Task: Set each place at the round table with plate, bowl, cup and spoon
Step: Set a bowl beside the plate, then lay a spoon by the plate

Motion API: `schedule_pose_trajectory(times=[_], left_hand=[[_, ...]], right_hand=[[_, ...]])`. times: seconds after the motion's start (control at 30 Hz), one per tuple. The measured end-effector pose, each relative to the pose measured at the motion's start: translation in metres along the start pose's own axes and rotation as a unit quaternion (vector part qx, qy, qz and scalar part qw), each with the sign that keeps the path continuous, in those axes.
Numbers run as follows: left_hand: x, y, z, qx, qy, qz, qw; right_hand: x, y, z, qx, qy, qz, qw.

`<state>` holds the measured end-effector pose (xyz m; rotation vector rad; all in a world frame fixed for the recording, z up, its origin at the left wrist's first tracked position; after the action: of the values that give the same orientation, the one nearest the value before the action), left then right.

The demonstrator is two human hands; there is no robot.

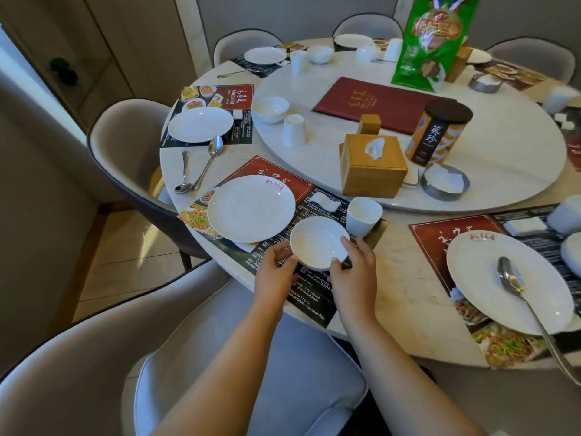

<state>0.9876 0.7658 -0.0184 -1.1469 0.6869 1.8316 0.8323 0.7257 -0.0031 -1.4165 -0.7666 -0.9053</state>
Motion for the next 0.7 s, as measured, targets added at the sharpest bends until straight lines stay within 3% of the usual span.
schedule_pose_trajectory(times=[0.23,0.47,0.7], left_hand=[[-0.012,-0.062,0.012,0.076,0.016,-0.002,0.997],[-0.022,-0.151,0.015,0.093,0.022,-0.034,0.995],[-0.034,-0.203,0.007,0.091,0.037,-0.026,0.995]], right_hand=[[0.035,0.022,0.06,-0.11,-0.027,-0.059,0.992],[0.064,0.08,0.119,-0.115,0.056,-0.182,0.975],[0.089,0.113,0.137,-0.09,0.054,-0.141,0.984]])
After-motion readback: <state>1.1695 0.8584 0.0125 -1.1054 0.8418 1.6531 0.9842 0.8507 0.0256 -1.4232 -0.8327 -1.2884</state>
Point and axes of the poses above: each hand's wrist, its own z-axis away from the middle knuckle, its own y-axis out of the palm, x = y × z, the point moved 6 cm from there along -z, towards the middle knuckle, and after that the axes turned 2 degrees about x, right-handed, at the moved point
